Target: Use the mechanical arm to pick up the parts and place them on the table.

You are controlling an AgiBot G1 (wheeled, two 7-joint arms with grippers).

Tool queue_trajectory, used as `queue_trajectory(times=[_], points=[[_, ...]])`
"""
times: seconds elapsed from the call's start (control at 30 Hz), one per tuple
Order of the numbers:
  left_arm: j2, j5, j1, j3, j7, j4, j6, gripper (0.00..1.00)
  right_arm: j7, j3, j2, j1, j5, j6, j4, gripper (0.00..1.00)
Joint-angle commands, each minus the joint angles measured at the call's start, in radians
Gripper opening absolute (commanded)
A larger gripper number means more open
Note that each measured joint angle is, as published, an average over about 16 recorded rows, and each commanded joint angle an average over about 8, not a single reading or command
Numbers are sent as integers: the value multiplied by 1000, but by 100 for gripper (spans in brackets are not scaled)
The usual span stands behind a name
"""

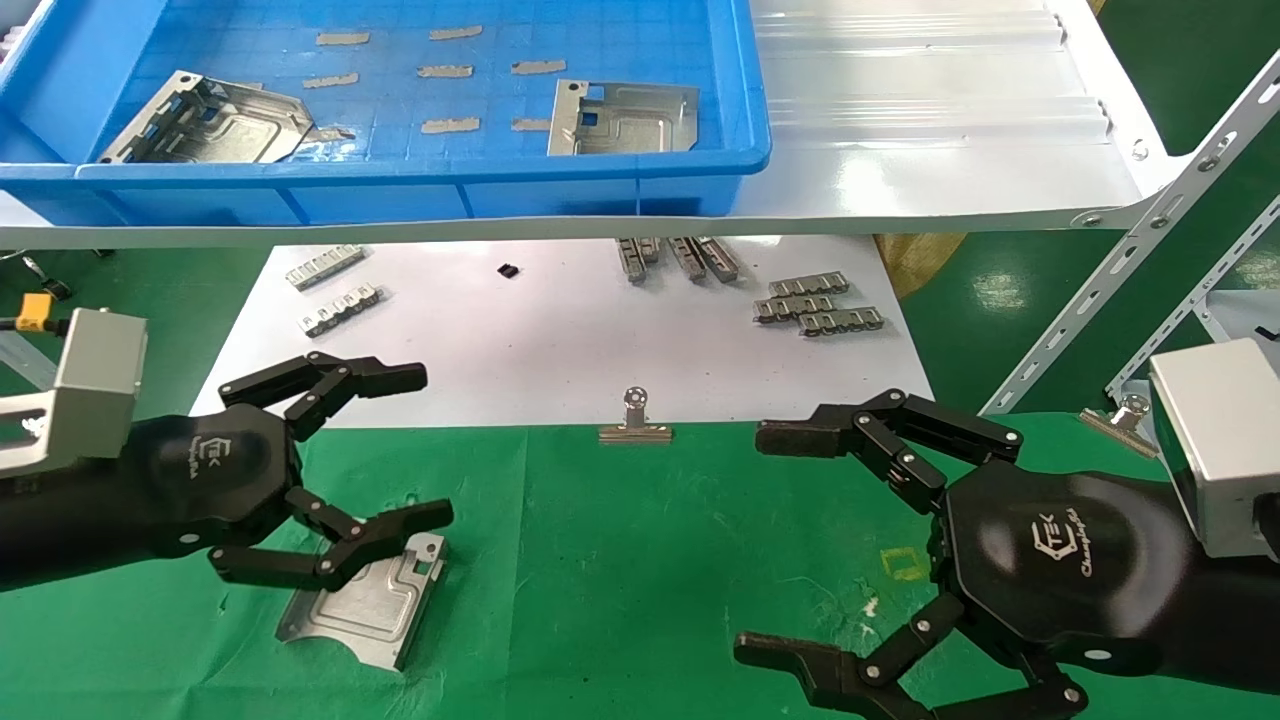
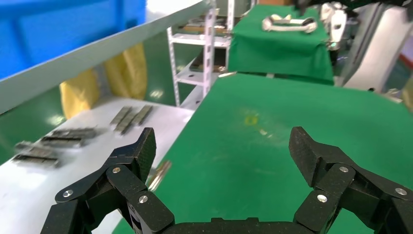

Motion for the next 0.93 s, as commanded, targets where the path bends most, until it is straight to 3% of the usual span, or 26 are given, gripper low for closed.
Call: queue_trajectory(times=[0.03,0.6,0.93], points=[[-9,-10,17,-14,-25,-44,-2,100,0,0,0,0,0,0,0,100],[-76,-90,149,-125,-218,-390,-21,100,0,0,0,0,0,0,0,100],[-83,-100,162,-136,-229,-419,-23,100,0,0,0,0,0,0,0,100]])
